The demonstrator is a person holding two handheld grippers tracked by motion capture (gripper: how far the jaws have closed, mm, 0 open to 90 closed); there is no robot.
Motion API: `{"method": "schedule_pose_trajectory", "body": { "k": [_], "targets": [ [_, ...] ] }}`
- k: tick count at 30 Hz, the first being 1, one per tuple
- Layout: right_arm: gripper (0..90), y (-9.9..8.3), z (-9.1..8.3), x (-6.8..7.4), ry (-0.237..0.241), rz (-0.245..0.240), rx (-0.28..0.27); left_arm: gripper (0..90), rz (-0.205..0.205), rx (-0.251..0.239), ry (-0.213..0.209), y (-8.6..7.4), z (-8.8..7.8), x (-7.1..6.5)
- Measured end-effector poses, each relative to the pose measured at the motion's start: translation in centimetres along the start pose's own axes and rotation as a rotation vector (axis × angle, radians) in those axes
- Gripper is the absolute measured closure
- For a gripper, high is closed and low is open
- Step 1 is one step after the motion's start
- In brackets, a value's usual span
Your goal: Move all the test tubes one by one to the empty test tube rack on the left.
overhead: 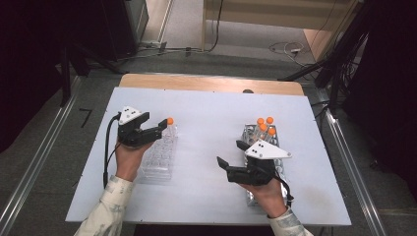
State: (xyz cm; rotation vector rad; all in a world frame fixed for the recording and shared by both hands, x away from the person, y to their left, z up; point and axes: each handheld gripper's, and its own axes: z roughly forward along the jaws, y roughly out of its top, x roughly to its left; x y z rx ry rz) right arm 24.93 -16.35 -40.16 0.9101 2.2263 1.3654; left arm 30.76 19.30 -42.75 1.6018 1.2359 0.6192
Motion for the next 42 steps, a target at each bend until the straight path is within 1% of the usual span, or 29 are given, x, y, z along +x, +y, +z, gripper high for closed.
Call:
{"method": "schedule_pose_trajectory", "body": {
  "k": [2, 4, 7, 11, 12, 17, 21, 25, 26, 31, 37, 41, 42],
  "targets": [
    [18.9, 0.0, -0.2, -0.2, -0.006, 0.004, -0.005, 27.4, -0.003, 0.001, 0.014, -0.1, -0.4, 0.2],
    [19.0, 0.0, -0.5, -0.4, -0.012, 0.011, -0.010, 27.5, -0.010, -0.003, 0.018, -0.3, -0.8, 0.5],
    [19.0, 0.0, -0.9, -0.8, -0.023, 0.011, -0.013, 27.5, -0.005, -0.011, 0.028, -0.5, -1.4, 0.6],
    [19.0, -0.4, -1.3, -1.4, -0.041, 0.016, -0.009, 27.3, -0.007, -0.013, 0.032, -0.8, -2.0, 0.6],
    [19.0, -0.6, -1.4, -1.7, -0.051, 0.018, -0.008, 27.1, -0.008, -0.016, 0.030, -0.9, -2.1, 0.6],
    [19.0, -0.8, -2.0, -2.3, -0.071, 0.031, -0.010, 25.7, -0.011, -0.019, 0.027, -0.9, -2.7, 0.5],
    [19.1, -0.9, -2.7, -3.1, -0.095, 0.044, -0.018, 23.5, -0.014, -0.019, 0.036, -1.0, -3.0, 0.5],
    [19.2, -1.0, -3.7, -4.0, -0.125, 0.054, -0.036, 22.3, -0.019, -0.013, 0.045, -1.2, -3.1, 0.9],
    [19.2, -1.0, -3.7, -4.0, -0.125, 0.054, -0.036, 22.3, -0.024, -0.012, 0.046, -1.3, -3.1, 0.9],
    [19.6, -1.4, -4.4, -4.9, -0.158, 0.066, -0.050, 22.3, -0.026, -0.011, 0.051, -1.4, -3.2, 1.2],
    [19.8, -2.0, -4.5, -5.6, -0.184, 0.074, -0.045, 22.4, -0.027, -0.007, 0.052, -1.5, -3.2, 1.2],
    [20.4, -2.5, -4.6, -6.6, -0.220, 0.077, -0.052, 22.3, -0.024, -0.003, 0.053, -1.5, -3.1, 1.2],
    [20.4, -2.5, -4.6, -6.6, -0.220, 0.077, -0.052, 22.3, -0.023, -0.003, 0.053, -1.5, -3.1, 1.2]
  ]
}}
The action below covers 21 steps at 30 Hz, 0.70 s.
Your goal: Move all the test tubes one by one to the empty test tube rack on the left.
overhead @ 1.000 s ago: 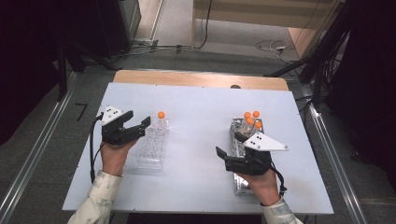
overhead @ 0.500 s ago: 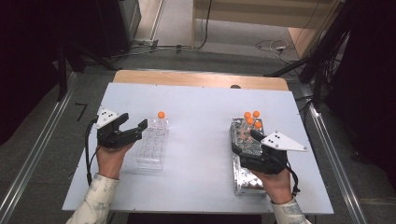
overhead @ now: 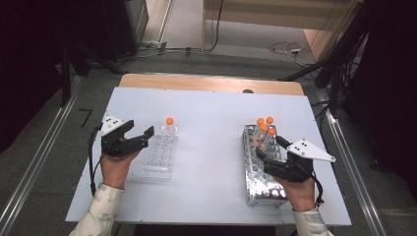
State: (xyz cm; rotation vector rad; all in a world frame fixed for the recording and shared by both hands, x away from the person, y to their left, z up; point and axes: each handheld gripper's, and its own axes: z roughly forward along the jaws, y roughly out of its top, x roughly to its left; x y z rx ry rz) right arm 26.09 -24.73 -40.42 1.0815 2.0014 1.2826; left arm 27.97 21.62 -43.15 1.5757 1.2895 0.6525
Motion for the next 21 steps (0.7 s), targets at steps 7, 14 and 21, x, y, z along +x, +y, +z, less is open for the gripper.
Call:
{"method": "schedule_pose_trajectory", "body": {
  "k": [7, 14, 21],
  "targets": [
    [21.4, -1.0, 1.1, -2.0, -0.026, 0.012, 0.002, 22.4, 0.004, 0.007, 0.004, -0.1, 0.2, -0.2],
    [26.2, -1.8, 2.7, -3.5, -0.041, 0.020, 0.012, 22.6, 0.006, 0.001, 0.004, -0.1, 0.2, -0.3],
    [34.3, -2.7, 4.1, -4.7, -0.037, 0.023, 0.036, 22.7, 0.013, -0.006, 0.010, -0.1, 0.2, -0.4]
  ]
}}
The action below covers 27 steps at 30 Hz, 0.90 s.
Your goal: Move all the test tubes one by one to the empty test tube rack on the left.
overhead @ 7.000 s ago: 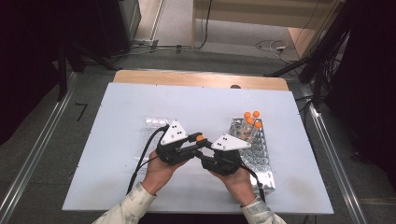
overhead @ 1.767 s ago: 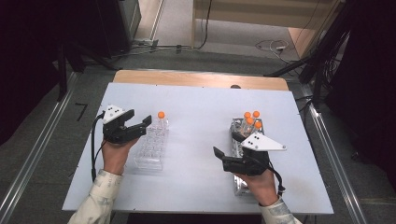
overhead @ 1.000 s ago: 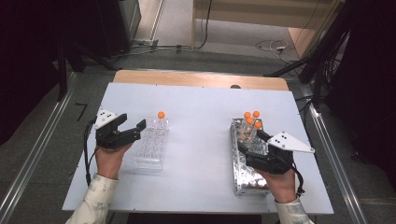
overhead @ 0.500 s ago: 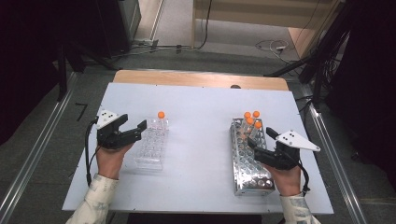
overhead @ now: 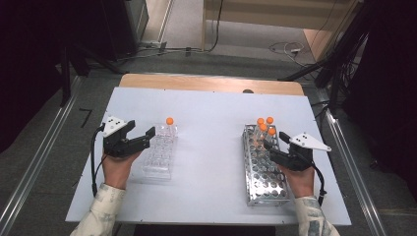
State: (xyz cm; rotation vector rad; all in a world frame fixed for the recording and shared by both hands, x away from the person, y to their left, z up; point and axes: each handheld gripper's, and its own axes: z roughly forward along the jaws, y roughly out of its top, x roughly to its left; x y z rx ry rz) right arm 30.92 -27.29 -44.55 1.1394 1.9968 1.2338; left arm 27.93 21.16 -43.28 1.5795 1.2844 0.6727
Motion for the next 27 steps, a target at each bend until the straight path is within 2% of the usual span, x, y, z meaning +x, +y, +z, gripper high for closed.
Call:
{"method": "schedule_pose_trajectory", "body": {
  "k": [2, 3, 4, 9, 14, 18, 25, 27],
  "targets": [
    [43.8, -0.1, 0.4, -0.4, 0.019, 0.002, 0.006, 22.8, 0.003, 0.003, 0.002, 0.0, 0.0, 0.0],
    [43.8, -0.1, 0.4, -0.4, 0.019, 0.002, 0.006, 22.8, 0.005, 0.007, 0.003, 0.0, 0.1, 0.0],
    [49.5, -0.1, 0.6, -0.6, 0.031, 0.000, 0.004, 22.9, 0.005, 0.007, 0.003, 0.0, 0.1, -0.1],
    [58.5, -0.2, 1.3, -0.7, 0.049, -0.010, 0.017, 23.4, 0.010, 0.007, 0.011, -0.1, 0.1, 0.0],
    [60.8, -0.3, 1.5, -0.9, 0.062, -0.016, 0.020, 23.5, 0.009, 0.003, 0.013, -0.1, 0.0, 0.0],
    [61.9, -0.4, 1.7, -1.2, 0.081, 0.013, 0.023, 23.5, 0.011, 0.005, 0.012, -0.1, 0.1, -0.1],
    [65.0, -0.5, 2.0, -1.4, 0.085, 0.025, 0.030, 23.5, 0.010, 0.004, 0.011, -0.1, 0.1, -0.1],
    [65.6, -0.5, 2.1, -1.4, 0.076, 0.014, 0.029, 23.5, 0.010, 0.004, 0.011, -0.1, 0.1, -0.1]
  ]
}}
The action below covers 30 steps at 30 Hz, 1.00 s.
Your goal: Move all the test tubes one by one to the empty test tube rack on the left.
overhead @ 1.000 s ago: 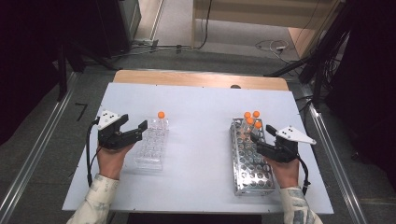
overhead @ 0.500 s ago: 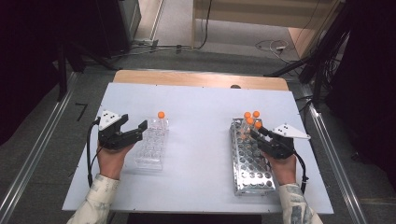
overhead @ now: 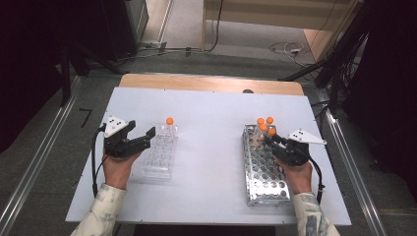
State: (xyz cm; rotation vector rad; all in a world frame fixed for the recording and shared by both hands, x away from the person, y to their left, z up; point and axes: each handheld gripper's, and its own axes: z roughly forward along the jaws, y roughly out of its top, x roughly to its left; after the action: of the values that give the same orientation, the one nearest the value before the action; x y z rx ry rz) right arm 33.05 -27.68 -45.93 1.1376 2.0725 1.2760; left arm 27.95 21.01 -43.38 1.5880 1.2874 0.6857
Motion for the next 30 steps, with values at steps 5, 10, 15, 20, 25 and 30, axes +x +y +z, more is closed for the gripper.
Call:
{"method": "schedule_pose_trajectory", "body": {
  "k": [5, 10, 15, 20, 25, 30],
  "targets": [
    [65.6, 0.0, 0.0, 0.1, -0.011, -0.014, -0.004, 23.5, 0.003, 0.003, -0.004, 0.0, 0.0, 0.0],
    [68.0, -0.1, 0.1, 0.1, -0.005, -0.023, -0.003, 23.9, 0.002, 0.002, -0.006, 0.0, 0.0, -0.1],
    [71.8, -0.1, 0.1, 0.2, 0.006, -0.035, -0.004, 23.9, 0.003, 0.007, -0.005, 0.0, 0.1, -0.1],
    [72.1, 0.0, 0.0, 0.2, 0.001, -0.037, -0.004, 23.7, 0.009, 0.011, -0.012, 0.0, 0.1, -0.1],
    [72.1, 0.2, -0.3, 0.1, 0.006, -0.019, -0.024, 22.0, 0.015, 0.015, -0.018, -0.1, 0.3, -0.2],
    [72.3, 0.8, -1.0, 0.1, 0.003, 0.000, -0.055, 18.7, 0.030, 0.012, -0.023, 0.0, 0.2, -0.5]
  ]
}}
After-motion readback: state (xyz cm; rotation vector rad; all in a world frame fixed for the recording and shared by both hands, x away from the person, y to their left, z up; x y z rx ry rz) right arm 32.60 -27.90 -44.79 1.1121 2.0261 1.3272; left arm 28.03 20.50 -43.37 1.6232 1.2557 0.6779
